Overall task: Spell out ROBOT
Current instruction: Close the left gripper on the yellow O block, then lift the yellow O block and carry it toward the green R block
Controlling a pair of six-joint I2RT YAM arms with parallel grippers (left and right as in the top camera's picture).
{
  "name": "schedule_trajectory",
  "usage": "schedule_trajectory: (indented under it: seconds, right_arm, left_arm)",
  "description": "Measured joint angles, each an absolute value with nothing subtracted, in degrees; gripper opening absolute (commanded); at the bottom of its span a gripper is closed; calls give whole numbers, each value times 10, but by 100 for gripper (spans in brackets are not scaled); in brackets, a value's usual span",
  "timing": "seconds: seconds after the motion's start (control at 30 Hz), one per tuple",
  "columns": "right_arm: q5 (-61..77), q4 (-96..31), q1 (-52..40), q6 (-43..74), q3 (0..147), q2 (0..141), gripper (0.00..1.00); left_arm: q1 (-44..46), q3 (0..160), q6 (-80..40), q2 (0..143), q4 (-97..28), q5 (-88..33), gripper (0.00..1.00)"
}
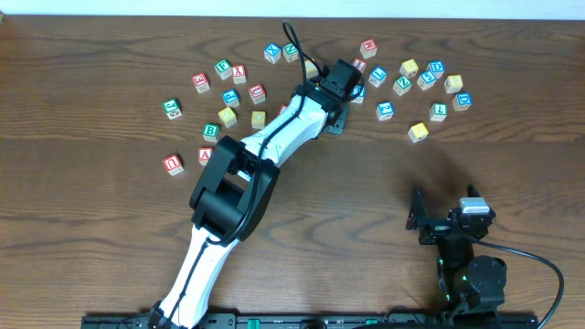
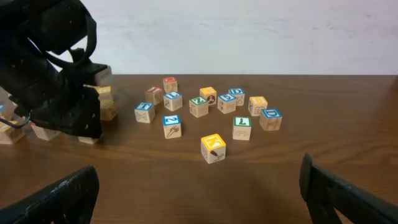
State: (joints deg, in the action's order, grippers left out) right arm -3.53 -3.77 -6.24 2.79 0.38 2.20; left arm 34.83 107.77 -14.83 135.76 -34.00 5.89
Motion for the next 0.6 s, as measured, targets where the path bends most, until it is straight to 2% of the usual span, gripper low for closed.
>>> schedule_trajectory:
  seconds: [0.37, 0.5, 0.6]
  right_arm:
    - [-35, -38, -62, 28, 4, 22, 99]
    - [-35, -38, -62, 28, 4, 22, 99]
    - [-35, -38, -62, 28, 4, 22, 99]
  left_arm:
    - [348, 1078, -135, 1341, -340, 59, 33]
    - [348, 1078, -134, 1292, -339, 63, 32]
    - [348, 1078, -129, 1243, -338, 69, 28]
